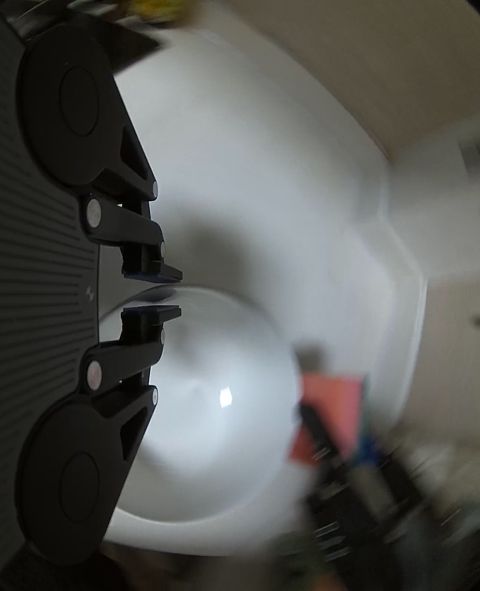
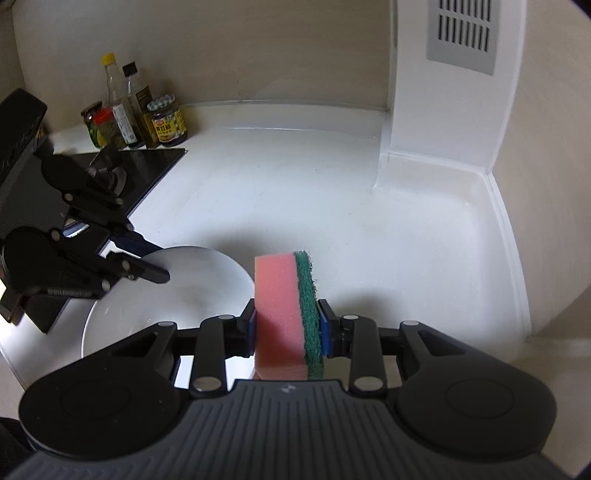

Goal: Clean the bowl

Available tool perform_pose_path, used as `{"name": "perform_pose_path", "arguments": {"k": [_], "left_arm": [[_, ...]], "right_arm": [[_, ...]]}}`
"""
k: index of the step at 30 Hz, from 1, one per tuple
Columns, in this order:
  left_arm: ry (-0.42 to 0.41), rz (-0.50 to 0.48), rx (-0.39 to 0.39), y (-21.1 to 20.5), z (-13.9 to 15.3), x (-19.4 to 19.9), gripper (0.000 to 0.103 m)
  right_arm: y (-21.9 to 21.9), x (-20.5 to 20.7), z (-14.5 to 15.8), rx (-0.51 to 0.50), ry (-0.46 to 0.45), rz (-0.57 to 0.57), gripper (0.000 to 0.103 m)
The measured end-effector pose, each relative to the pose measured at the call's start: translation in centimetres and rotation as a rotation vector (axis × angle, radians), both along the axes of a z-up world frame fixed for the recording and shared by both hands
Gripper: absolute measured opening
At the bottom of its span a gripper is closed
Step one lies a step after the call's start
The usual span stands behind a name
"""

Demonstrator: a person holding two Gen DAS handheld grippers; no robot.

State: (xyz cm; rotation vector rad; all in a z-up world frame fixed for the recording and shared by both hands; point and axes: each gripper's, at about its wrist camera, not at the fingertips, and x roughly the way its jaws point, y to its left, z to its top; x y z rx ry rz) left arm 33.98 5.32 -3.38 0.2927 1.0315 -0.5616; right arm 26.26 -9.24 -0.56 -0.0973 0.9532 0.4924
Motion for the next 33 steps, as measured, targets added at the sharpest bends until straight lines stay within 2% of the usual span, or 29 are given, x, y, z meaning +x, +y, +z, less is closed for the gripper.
{"name": "perform_pose_path", "arguments": {"k": [2, 5, 9, 13, 15, 16, 18, 20, 21, 23, 25, 26, 30, 33], "left_arm": [[0.026, 0.114, -0.055, 1.5, 0.2, -1.0, 0.015], [0.041, 0.150, -0.065, 2.0, 0.0, -1.8, 0.014], [0.032, 0.061, -0.024, 0.9, -0.8, -0.8, 0.010], [-0.040, -0.193, 0.095, -1.1, -0.6, -0.4, 0.011], [-0.039, -0.266, 0.112, -2.1, -0.7, 0.5, 0.011], [-0.032, -0.270, 0.103, -2.3, -0.7, 1.0, 0.011], [-0.027, -0.211, 0.058, -2.1, -0.6, 1.7, 0.011], [0.002, -0.035, 0.002, -0.7, -0.1, 1.3, 0.018], [0.017, 0.054, -0.026, 0.0, 0.1, 1.1, 0.018], [0.005, 0.153, -0.045, 0.9, 0.1, -0.4, 0.016], [0.008, 0.162, -0.027, 0.9, -0.4, -1.9, 0.016], [0.012, 0.155, -0.020, 0.9, -0.8, -2.5, 0.012], [0.019, 0.085, -0.006, 0.6, -1.3, -2.0, 0.011], [-0.022, -0.077, 0.085, -0.8, -0.8, -1.6, 0.011]], "right_arm": [[-0.5, -0.4, -0.1, 0.025, 0.003, -0.015, 0.027], [-0.8, -1.2, -0.1, 0.036, 0.001, -0.013, 0.027], [-0.1, -1.8, 0.1, -0.024, -0.013, 0.048, 0.027], [0.8, -1.0, 0.3, -0.085, -0.025, 0.083, 0.027], [1.0, -0.4, 0.4, -0.094, -0.033, 0.082, 0.027], [1.1, 0.0, 0.4, -0.092, -0.034, 0.075, 0.027], [1.0, 0.4, 0.4, -0.075, -0.029, 0.059, 0.027], [0.7, 0.2, 0.3, -0.055, -0.020, 0.041, 0.027], [0.6, 0.0, 0.2, -0.051, -0.020, 0.035, 0.027], [0.3, -0.4, 0.1, -0.044, -0.018, 0.025, 0.027], [-0.2, -1.1, 0.0, -0.023, -0.017, 0.001, 0.027], [-0.3, -1.3, 0.0, -0.016, -0.017, -0.008, 0.027], [-0.7, -2.1, 0.0, -0.019, -0.012, -0.005, 0.027], [-0.3, -1.9, 0.3, -0.062, -0.009, 0.051, 0.027]]}}
